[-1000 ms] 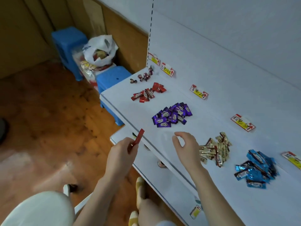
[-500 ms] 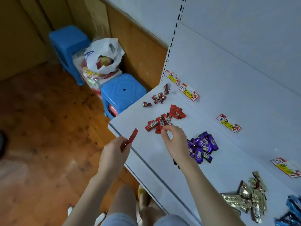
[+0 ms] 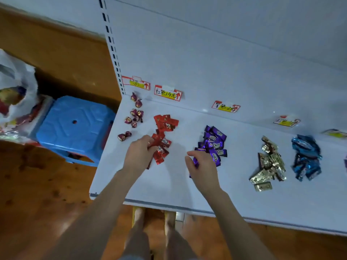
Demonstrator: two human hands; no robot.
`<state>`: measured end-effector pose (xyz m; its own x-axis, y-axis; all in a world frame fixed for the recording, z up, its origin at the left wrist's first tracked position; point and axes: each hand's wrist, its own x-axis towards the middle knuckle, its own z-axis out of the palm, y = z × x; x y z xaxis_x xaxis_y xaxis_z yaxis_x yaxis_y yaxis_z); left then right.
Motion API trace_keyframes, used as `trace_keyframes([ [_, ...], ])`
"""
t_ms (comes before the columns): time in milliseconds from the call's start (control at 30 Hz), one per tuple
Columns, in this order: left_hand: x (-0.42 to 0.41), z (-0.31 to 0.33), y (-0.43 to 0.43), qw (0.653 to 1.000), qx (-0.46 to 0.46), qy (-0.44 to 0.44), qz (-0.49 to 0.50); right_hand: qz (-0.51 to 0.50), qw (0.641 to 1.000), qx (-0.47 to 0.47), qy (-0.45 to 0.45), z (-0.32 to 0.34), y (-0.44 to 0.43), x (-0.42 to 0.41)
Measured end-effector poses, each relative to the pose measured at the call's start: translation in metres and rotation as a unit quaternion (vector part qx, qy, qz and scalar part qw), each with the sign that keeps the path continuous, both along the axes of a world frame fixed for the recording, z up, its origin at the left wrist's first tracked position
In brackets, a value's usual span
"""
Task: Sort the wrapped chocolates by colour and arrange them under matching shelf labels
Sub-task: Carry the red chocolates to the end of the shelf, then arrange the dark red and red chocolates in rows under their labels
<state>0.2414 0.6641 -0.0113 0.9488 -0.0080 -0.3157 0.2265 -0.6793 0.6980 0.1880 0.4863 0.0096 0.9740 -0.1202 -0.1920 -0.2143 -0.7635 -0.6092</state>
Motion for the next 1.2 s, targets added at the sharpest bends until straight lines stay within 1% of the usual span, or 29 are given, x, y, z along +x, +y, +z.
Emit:
trace_keyframes([
  [100, 0.014, -0.012, -0.005, 0.998, 0.026, 0.001, -0.057, -0.029, 1.000, -0.008, 0.010, -0.004, 0.003, -0.006],
  [200, 0.023, -0.022, -0.009, 0.994, 0.056, 0.005, -0.094, -0.052, 0.999, -0.002, 0.007, -0.008, 0.008, -0.008],
  [267, 0.024, -0.025, -0.010, 0.990, 0.080, -0.001, -0.115, -0.049, 0.999, -0.005, 0.010, -0.012, 0.011, -0.009],
  [367, 0.019, -0.025, -0.005, 0.985, 0.118, -0.032, -0.124, -0.038, 0.999, -0.004, 0.004, -0.017, 0.016, -0.007],
  [433, 0.012, -0.024, 0.002, 0.985, 0.123, -0.048, -0.115, -0.028, 1.000, -0.003, -0.003, -0.019, 0.018, -0.005],
  [633, -0.012, -0.020, 0.021, 0.990, 0.115, -0.052, -0.059, 0.047, 0.998, 0.003, -0.036, -0.024, 0.024, 0.011],
  [767, -0.029, -0.022, 0.028, 0.988, 0.133, -0.072, -0.011, 0.117, 0.991, 0.027, -0.052, -0.032, 0.034, 0.026],
  [833, -0.031, -0.025, 0.032, 0.986, 0.140, -0.090, 0.012, 0.158, 0.985, 0.024, -0.058, -0.040, 0.041, 0.037],
  [900, -0.028, -0.029, 0.039, 0.984, 0.143, -0.102, 0.039, 0.187, 0.980, 0.017, -0.068, -0.047, 0.048, 0.048],
  [1033, -0.013, -0.042, 0.055, 0.976, 0.165, -0.128, 0.053, 0.215, 0.972, -0.004, -0.099, -0.063, 0.064, 0.071],
  [1133, 0.006, -0.064, 0.064, 0.970, 0.185, -0.148, 0.060, 0.227, 0.963, -0.020, -0.141, -0.078, 0.079, 0.094],
  [1200, 0.019, -0.080, 0.069, 0.966, 0.182, -0.172, 0.061, 0.235, 0.955, -0.045, -0.175, -0.089, 0.092, 0.113],
])
